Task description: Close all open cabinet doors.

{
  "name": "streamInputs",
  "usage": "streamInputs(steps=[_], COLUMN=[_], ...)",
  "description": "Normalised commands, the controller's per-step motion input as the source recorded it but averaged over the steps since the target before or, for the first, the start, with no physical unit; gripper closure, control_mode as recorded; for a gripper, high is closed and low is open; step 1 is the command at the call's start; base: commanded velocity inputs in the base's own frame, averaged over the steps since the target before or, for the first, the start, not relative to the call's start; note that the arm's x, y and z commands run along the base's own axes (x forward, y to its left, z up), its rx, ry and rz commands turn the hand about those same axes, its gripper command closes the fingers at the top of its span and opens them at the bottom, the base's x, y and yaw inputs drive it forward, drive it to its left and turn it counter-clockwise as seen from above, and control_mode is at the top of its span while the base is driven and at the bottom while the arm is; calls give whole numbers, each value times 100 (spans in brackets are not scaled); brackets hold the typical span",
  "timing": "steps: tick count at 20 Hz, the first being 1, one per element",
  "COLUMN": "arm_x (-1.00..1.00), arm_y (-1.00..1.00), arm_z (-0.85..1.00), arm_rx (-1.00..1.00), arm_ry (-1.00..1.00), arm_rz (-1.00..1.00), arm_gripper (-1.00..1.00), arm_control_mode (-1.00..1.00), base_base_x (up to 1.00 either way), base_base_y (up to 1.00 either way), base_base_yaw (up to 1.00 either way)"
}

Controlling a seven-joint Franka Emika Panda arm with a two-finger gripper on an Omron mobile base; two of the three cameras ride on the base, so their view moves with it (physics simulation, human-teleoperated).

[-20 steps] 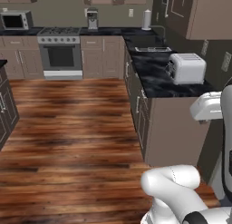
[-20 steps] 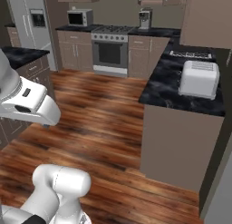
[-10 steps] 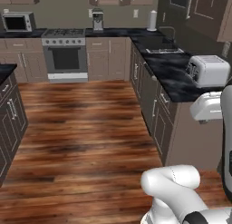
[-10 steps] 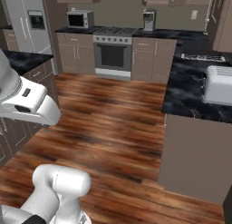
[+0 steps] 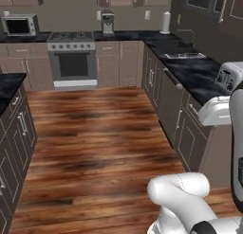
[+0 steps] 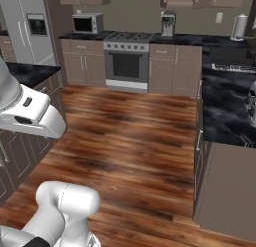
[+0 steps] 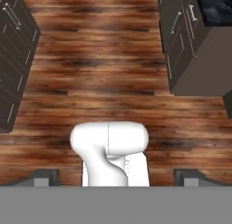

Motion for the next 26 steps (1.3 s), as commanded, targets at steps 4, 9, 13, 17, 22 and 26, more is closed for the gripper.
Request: streamInputs(steps=[4, 9, 13, 17, 22, 26], arm_x=[0, 0, 0, 0, 0, 0], arm_y=[0, 0, 0, 0, 0, 0], arm_z=[0, 0, 0, 0, 0, 0], arm_rx=[0, 0, 0, 0, 0, 0], arm_ry=[0, 0, 0, 0, 0, 0], arm_rz=[0, 0, 0, 0, 0, 0], arm_gripper=[-100, -100, -100, -100, -100, -100], arm_control_mode=[100, 100, 100, 100, 100, 100], base_base_x=[77, 85, 85, 90, 87, 87], base_base_y=[37, 35, 39, 41, 41, 21], base_base_yaw=[-6, -5, -5, -5, -5, -3])
